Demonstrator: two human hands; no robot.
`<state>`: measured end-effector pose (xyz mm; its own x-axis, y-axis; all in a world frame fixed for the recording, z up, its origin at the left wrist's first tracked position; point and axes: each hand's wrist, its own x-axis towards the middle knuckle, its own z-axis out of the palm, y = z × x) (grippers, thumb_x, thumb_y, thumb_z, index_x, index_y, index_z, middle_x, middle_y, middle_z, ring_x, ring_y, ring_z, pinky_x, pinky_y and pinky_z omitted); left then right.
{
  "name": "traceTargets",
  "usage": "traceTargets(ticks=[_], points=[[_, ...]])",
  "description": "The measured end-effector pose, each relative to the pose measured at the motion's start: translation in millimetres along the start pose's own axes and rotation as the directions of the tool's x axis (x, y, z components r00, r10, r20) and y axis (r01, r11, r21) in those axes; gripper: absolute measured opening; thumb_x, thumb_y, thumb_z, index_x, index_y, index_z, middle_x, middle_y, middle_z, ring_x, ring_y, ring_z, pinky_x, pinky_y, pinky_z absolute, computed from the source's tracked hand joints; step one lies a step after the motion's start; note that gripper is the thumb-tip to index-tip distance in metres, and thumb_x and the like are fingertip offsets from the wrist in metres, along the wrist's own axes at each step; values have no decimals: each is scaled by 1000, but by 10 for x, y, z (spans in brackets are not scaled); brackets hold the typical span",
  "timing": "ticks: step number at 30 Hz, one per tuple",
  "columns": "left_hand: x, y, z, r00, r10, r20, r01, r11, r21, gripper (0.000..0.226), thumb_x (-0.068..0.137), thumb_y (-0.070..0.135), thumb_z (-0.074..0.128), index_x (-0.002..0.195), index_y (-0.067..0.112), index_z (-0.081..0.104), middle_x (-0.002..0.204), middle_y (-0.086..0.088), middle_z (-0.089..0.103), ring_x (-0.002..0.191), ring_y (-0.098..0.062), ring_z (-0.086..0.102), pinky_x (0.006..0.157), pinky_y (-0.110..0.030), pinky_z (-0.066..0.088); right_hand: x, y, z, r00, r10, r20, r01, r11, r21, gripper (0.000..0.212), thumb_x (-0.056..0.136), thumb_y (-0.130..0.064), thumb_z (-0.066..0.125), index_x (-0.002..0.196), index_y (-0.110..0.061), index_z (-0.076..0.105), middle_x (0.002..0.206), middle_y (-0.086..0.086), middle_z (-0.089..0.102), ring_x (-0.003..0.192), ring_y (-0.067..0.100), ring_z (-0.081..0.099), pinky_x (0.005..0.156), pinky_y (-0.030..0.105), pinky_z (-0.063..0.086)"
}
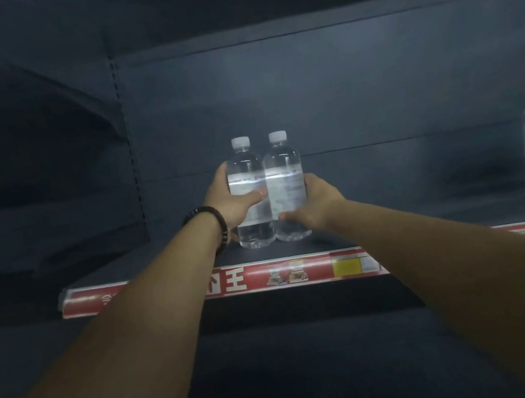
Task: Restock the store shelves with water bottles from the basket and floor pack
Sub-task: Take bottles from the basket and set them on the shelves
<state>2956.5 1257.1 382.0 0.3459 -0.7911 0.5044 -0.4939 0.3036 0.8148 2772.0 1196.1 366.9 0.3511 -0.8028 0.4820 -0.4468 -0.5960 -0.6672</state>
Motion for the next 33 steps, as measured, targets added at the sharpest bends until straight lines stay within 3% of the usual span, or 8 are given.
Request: traceTargets(ticks=[4,8,13,16,21,24,28,33], points=[[83,-93,53,1000,-7,-7,7,1000,-25,92,83,16,87,153,40,33,132,3,66,120,-24,66,101,-58,55,102,63,109,999,-3,36,8,990,-140,44,85,-33,86,125,-26,71,107,-4,73,106,22,70,84,28,47],[66,-102,97,998,-53,-39,55,998,45,88,83,15,86,153,33,35,133,4,64,122,-23,63,106,-49,54,44,35,-9,995,51,80,-39,989,-145,52,84,-33,89,127,-16,66,116,2,71,110,25,69,89,33,54],[-484,69,169,983,-90,-163,147,914,379,84,88,23,79,156,12,31,140,-11,56,126,-32,59,107,-43,52,-495,-85,-382,1000,9,-12,-10,993,-119,63,95,-38,78,144,-11,48,126,6,61,106,22,60,84,31,47],[-1156,210,217,962,215,-171,-102,857,505,52,94,17,68,142,22,50,140,-2,49,131,-25,49,111,-39,47,-1066,-65,-606,992,-125,8,125,983,-132,38,95,-40,75,125,-21,63,112,-4,70,102,15,67,86,24,50],[-2484,341,434,838,510,195,-536,701,471,22,93,17,66,112,28,64,112,15,58,108,-10,57,93,-35,52,-2317,168,-857,966,-222,135,231,972,-52,6,95,-26,76,98,-28,71,90,-9,74,85,6,69,75,15,51],[-3322,171,766,862,347,369,-480,795,372,15,96,26,65,109,33,63,102,19,60,97,-6,61,82,-31,54,-3111,573,-813,969,-177,172,190,980,-64,16,95,-12,72,90,-28,71,84,-10,72,80,7,68,72,20,53],[-4281,-374,1318,856,5,516,-211,915,342,11,95,29,70,104,35,69,97,20,65,85,-1,63,71,-18,49,-4238,1460,-414,956,122,265,-114,992,-45,21,97,-5,64,87,-22,72,77,-7,75,70,8,71,65,24,56],[-5494,-1166,2080,605,-402,688,87,891,445,19,94,29,75,113,22,72,110,6,74,99,-4,68,75,-1,42,-5704,2582,-20,783,542,305,-502,840,-204,11,89,-18,70,91,-22,81,88,-4,80,80,8,70,74,28,53]])
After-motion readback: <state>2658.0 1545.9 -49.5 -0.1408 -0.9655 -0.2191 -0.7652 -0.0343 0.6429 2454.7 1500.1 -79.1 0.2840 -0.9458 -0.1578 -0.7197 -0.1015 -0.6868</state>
